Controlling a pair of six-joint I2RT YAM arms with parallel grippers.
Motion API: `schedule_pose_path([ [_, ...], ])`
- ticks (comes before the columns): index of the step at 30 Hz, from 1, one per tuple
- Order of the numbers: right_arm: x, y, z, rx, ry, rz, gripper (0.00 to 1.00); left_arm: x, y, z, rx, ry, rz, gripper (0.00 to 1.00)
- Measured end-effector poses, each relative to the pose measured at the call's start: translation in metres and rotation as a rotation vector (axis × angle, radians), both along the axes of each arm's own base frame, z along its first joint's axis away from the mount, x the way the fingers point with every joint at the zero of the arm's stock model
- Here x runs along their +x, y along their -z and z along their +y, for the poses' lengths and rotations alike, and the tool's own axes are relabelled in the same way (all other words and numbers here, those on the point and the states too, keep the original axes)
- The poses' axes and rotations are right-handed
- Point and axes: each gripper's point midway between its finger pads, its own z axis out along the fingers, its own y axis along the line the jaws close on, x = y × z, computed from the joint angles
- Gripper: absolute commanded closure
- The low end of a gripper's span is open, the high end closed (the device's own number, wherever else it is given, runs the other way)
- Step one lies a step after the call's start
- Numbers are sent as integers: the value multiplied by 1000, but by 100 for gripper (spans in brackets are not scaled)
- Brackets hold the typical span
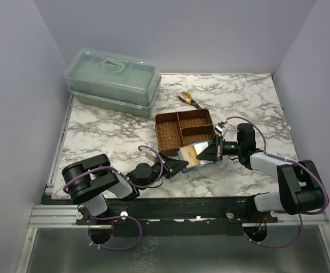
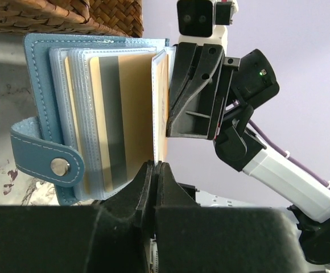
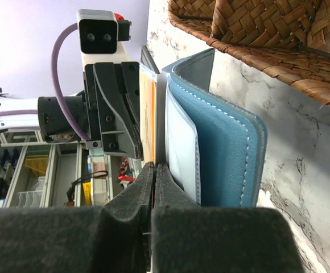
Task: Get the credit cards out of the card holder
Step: Remove the credit card from the card holder.
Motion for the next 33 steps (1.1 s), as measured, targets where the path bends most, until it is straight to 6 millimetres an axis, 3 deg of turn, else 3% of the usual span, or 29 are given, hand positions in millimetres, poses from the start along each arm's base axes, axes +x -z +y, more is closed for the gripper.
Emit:
schedule_pose_path([
  [20,6,-3,-9,5,29,-19,100,-8,10,16,15,-5,30,100],
  [28,7,9,-13,-53,37,-47,100,-6,12,18,18,-14,35,100],
  [33,8,11,-14,-66,36,-60,100,-8,22,30,33,-39,58,100],
])
